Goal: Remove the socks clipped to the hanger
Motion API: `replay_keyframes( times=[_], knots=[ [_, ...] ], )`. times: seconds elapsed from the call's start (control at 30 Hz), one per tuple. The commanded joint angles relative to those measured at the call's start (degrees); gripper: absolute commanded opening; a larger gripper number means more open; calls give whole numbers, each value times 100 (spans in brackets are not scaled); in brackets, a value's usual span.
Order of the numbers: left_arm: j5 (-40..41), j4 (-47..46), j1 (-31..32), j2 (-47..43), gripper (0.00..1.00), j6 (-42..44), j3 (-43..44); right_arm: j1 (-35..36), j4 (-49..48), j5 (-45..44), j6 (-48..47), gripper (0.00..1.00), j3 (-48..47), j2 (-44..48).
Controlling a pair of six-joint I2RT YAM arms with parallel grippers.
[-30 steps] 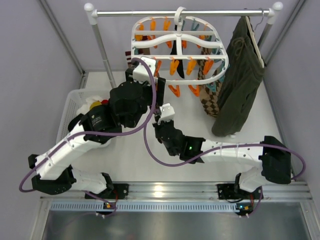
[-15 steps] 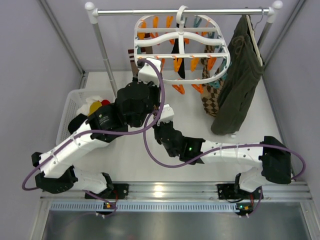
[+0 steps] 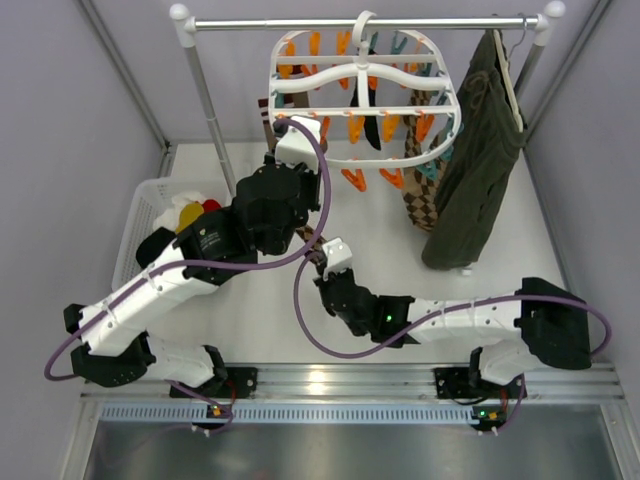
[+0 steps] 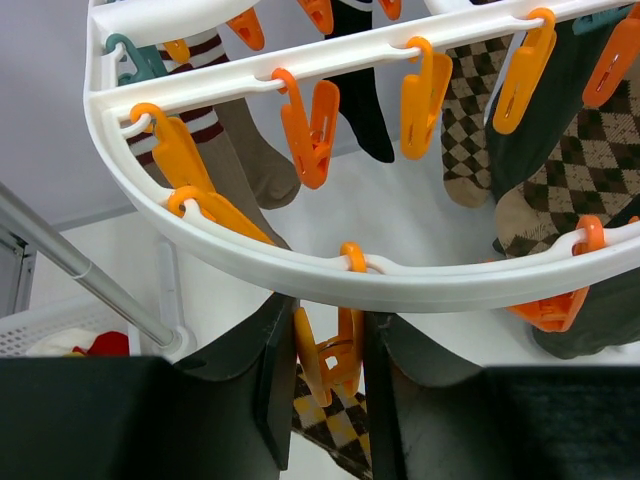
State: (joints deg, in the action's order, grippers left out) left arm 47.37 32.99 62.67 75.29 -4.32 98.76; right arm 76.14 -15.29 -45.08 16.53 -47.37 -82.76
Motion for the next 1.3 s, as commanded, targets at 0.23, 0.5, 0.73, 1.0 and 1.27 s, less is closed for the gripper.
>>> replay_keyframes(
  times=[0.23,0.5,0.73,1.0,1.27],
  knots=[
    [192,-346,-10,-497,86,-227,-374,-28,-765,1342,-107,0,-228,-73],
    [1588,-337,-10,-1832,98,-394,-1191,-459,-660,2565,-493,0,-1448,-714],
    [3593,-355,-10,-2667,98,-280,-1728,-530,-379,3838,-880,0,-3240,-1953],
    [4262,-346,-10,-3450,98,-201,-2053,-697,963,4745,-1170,0,-6904,-4228],
    [3693,-329,-10,-3872,98,-78,-2194,-1074,1476,4947,-925,80,-9254,-5795]
  ],
)
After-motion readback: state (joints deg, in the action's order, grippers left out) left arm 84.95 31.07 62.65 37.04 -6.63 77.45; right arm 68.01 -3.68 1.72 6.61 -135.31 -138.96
